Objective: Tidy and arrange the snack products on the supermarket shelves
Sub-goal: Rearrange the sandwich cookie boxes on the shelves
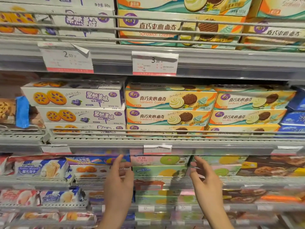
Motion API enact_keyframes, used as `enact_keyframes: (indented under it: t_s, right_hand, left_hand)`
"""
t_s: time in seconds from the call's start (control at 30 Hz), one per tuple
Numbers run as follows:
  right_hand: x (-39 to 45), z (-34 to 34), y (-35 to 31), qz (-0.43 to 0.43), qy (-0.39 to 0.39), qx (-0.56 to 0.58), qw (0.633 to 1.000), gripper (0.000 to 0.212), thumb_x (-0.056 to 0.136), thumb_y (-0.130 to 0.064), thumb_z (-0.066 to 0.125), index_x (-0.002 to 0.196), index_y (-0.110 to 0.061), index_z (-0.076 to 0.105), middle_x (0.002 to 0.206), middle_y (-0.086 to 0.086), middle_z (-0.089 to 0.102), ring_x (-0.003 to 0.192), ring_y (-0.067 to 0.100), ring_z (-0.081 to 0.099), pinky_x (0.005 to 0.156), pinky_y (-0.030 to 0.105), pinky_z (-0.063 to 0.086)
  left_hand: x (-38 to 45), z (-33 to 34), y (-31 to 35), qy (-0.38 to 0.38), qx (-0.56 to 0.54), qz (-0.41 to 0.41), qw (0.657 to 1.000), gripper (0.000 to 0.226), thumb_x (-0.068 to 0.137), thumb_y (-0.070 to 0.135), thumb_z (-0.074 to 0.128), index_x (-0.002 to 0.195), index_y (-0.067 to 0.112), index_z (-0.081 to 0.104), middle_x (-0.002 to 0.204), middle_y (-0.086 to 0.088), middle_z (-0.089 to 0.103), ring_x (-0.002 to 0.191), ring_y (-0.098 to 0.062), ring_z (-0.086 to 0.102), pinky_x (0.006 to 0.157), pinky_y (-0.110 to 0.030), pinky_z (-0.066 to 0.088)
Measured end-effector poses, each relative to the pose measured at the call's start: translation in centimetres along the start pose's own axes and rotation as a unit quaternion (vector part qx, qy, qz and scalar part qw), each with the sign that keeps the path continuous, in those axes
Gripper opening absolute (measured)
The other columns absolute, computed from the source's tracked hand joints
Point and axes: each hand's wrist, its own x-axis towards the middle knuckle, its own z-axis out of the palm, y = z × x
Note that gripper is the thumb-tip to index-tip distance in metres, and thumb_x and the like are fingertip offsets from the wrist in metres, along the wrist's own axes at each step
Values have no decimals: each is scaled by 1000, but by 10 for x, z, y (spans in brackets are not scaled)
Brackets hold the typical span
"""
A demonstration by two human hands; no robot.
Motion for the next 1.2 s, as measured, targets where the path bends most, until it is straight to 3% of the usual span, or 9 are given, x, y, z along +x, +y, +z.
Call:
enact_keyframes:
  t_s: [0.1,0.33,0.5,0.57,0.63,0.8,0.9,1.0,1.2]
  right_hand:
    - [-3,6,1,3,-27,1,1000,41,99,-17,60,133,-38,50,109,-18,68,96,-12,59,71,3,44]
    - [-4,14,0,18,-50,16,998,54,100,-17,57,151,-27,40,108,-20,69,93,-4,62,71,11,49]
    - [-5,22,3,19,-65,47,997,62,100,-18,57,156,-28,31,106,-22,70,100,1,65,82,28,55]
    - [-3,24,4,32,-65,82,994,64,99,-13,57,156,-26,31,105,-15,72,103,8,67,90,44,56]
    - [0,23,3,55,-61,154,985,63,98,-5,58,152,-25,35,103,-4,75,101,18,70,89,50,57]
    - [1,21,1,87,-29,276,957,48,95,1,60,134,-26,51,97,7,74,93,31,70,69,36,55]
    - [0,23,6,85,-3,249,965,44,94,0,62,126,-30,56,99,1,71,94,30,69,72,41,57]
    - [-2,23,7,62,27,179,982,39,93,-8,64,119,-38,60,101,-19,66,101,18,66,82,48,57]
    - [-10,22,4,29,49,132,990,37,91,-9,67,109,-40,59,109,-13,66,108,7,61,77,19,44]
  left_hand:
    - [1,3,-3,-30,8,-9,999,64,99,16,55,151,43,30,109,22,64,64,-7,57,54,-25,45]
    - [5,10,-3,-76,27,-6,997,72,98,12,57,157,38,25,108,18,65,75,-9,61,58,-25,50]
    - [9,13,-5,-87,3,-21,996,75,97,12,57,158,38,23,106,17,66,77,-16,61,61,-25,49]
    - [10,14,-6,-85,-16,-28,996,75,97,10,58,157,39,24,104,16,66,81,-19,62,61,-25,50]
    - [9,15,-6,-79,-39,-33,996,74,97,8,58,155,39,26,104,13,67,85,-18,63,66,-26,51]
    - [-1,16,-10,-53,-89,-35,994,65,96,6,59,148,39,39,111,11,66,90,-8,63,74,-31,51]
    - [-8,14,-10,-38,-102,-19,994,61,95,2,59,137,46,46,118,11,61,100,-3,59,77,-22,45]
    - [-14,11,-6,-21,-96,7,995,59,94,1,59,124,51,50,127,18,50,109,4,54,80,-18,43]
    - [-23,12,-14,-32,-122,3,992,55,92,-6,59,128,35,49,134,13,54,105,19,51,80,-12,39]
